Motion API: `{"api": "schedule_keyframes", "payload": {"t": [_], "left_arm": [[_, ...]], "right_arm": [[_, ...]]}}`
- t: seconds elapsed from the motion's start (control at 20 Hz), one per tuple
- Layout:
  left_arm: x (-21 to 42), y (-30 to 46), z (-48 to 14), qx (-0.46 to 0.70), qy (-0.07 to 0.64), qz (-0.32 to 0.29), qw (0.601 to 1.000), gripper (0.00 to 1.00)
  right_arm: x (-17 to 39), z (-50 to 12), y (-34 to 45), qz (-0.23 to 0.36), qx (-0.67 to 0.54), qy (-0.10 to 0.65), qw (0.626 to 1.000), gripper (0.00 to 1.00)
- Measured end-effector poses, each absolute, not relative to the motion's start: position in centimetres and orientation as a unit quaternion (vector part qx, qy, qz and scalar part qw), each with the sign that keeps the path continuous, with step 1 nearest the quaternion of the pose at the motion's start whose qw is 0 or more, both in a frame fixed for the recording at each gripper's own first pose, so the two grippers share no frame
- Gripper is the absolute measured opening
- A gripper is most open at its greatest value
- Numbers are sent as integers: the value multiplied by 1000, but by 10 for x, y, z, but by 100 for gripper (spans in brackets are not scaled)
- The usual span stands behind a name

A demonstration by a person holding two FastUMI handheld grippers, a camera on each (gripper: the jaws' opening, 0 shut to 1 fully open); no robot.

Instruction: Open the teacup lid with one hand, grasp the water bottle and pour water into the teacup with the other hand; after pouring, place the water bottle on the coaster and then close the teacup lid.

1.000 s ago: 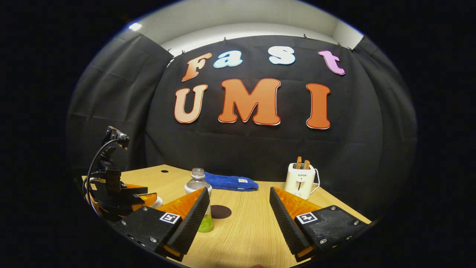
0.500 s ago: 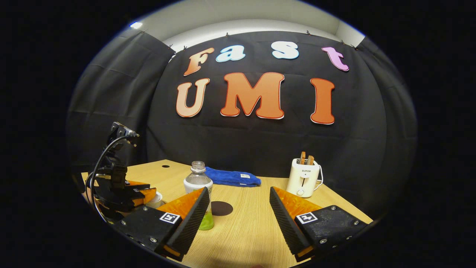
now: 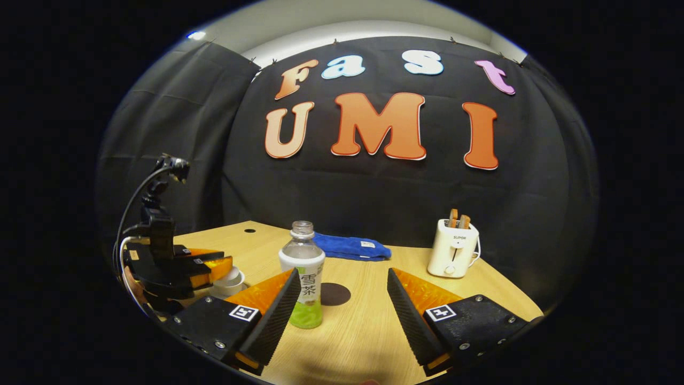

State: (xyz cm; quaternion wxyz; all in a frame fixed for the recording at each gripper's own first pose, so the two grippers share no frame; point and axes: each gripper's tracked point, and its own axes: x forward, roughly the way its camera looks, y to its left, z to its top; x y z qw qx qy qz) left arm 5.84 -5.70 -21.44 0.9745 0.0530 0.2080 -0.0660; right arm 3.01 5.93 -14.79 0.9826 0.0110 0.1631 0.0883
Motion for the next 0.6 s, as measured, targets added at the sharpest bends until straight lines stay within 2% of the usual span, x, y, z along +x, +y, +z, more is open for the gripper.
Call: {"api": "schedule_keyframes", "payload": {"t": [0.1, 0.2, 0.25, 0.35, 0.4, 0.6], "left_arm": [[60, -51, -202, 48, 193, -60, 978, 28], [60, -43, -189, 46, 180, -54, 981, 24], [60, -38, -184, 48, 174, -51, 982, 28], [58, -26, -175, 49, 164, -41, 984, 28], [58, -20, -172, 48, 161, -35, 985, 24], [56, 8, -164, 48, 153, -13, 987, 28]], "right_arm": [[31, -155, 74, 108, 14, 173, 979, 98], [33, -163, 89, 125, 15, 186, 974, 97], [35, -167, 95, 131, 12, 190, 973, 97], [42, -177, 102, 135, -1, 197, 971, 96], [45, -185, 105, 135, -10, 202, 970, 95], [54, -216, 112, 130, -25, 238, 962, 91]]}}
